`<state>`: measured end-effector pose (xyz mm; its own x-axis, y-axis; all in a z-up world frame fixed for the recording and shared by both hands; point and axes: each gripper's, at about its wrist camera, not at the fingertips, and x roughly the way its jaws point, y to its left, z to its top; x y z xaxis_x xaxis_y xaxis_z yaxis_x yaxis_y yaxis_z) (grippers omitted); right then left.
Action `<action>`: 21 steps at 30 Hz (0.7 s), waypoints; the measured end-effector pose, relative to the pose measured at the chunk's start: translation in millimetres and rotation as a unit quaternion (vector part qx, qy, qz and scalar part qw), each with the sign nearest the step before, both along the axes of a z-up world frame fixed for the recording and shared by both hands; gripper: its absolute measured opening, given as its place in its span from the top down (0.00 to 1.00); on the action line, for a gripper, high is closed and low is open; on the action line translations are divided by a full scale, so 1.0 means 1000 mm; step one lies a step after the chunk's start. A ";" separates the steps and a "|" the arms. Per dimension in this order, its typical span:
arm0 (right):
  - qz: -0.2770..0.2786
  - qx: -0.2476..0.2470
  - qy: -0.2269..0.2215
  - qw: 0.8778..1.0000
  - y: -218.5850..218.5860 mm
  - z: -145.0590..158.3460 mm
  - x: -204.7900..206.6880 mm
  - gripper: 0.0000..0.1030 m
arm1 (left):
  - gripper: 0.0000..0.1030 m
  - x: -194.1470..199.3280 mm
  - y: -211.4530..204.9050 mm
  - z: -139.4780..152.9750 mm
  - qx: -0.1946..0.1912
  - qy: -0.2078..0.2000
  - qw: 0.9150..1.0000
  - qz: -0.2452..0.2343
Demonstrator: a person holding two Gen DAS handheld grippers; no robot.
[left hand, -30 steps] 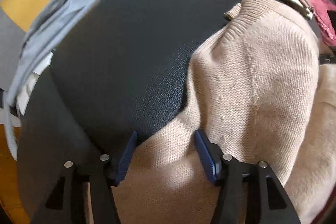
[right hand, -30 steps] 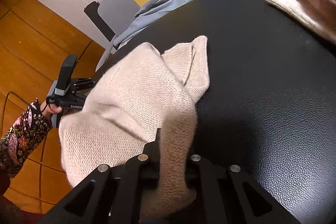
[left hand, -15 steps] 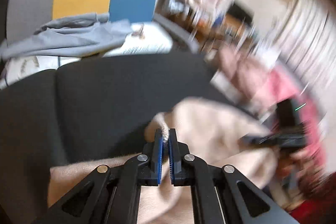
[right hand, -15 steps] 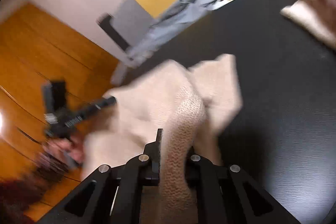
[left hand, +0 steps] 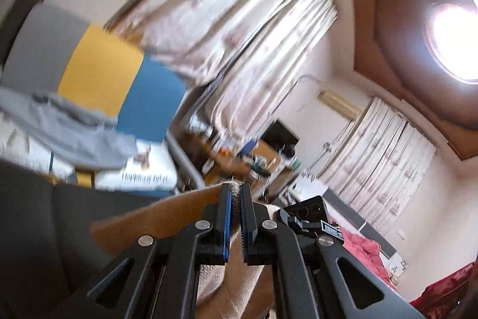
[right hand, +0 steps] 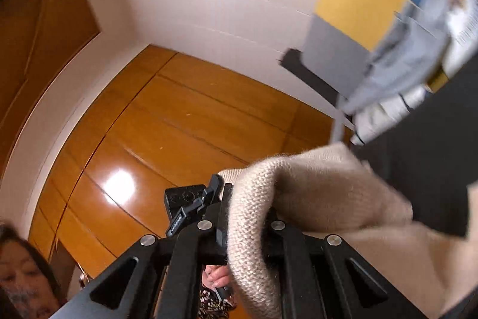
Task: Fold clothes
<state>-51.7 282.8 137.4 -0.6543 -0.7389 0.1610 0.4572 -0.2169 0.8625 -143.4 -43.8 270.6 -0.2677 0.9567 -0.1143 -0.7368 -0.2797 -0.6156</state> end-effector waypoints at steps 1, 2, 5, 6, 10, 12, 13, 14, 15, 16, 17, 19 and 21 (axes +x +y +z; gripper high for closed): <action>0.000 0.001 0.012 1.000 -0.003 0.015 -0.003 0.91 | 0.96 0.000 -0.008 0.011 0.012 0.004 1.000 0.003; -0.001 0.001 0.024 1.000 -0.005 0.030 -0.007 0.91 | 0.96 0.000 -0.017 0.025 0.029 0.009 1.000 0.008; -0.004 0.008 0.062 0.998 -0.011 0.078 -0.012 0.91 | 0.96 0.003 -0.038 0.061 0.054 0.029 0.998 0.023; -0.006 0.015 0.071 0.997 -0.011 0.094 -0.011 0.91 | 0.96 0.003 -0.044 0.074 0.058 0.037 0.997 0.030; -0.013 0.040 0.093 0.995 -0.014 0.134 -0.005 0.91 | 0.96 0.012 -0.063 0.126 0.063 0.091 0.993 0.052; -0.017 0.052 0.101 0.993 -0.016 0.149 -0.002 0.91 | 0.96 0.016 -0.073 0.148 0.069 0.104 0.991 0.058; -0.019 0.058 0.105 0.993 -0.017 0.157 0.000 0.91 | 0.96 0.020 -0.079 0.159 0.073 0.109 0.989 0.062; -0.020 0.064 0.109 0.992 -0.018 0.165 0.002 0.91 | 0.96 0.023 -0.085 0.169 0.077 0.114 0.988 0.066; -0.022 0.070 0.113 0.991 -0.018 0.172 0.003 0.91 | 0.96 0.026 -0.090 0.175 0.081 0.116 0.987 0.069; -0.024 0.076 0.116 0.990 -0.019 0.180 0.005 0.91 | 0.96 0.029 -0.095 0.182 0.086 0.119 0.986 0.072; -0.025 0.082 0.120 0.989 -0.020 0.188 0.007 0.91 | 0.97 0.033 -0.101 0.188 0.096 0.124 0.985 0.075; -0.029 0.094 0.128 0.987 -0.022 0.203 0.010 0.91 | 0.97 0.039 -0.113 0.199 0.114 0.136 0.981 0.082; -0.031 0.109 0.131 0.985 -0.024 0.214 0.013 0.91 | 0.97 0.048 -0.125 0.211 0.120 0.154 0.976 0.091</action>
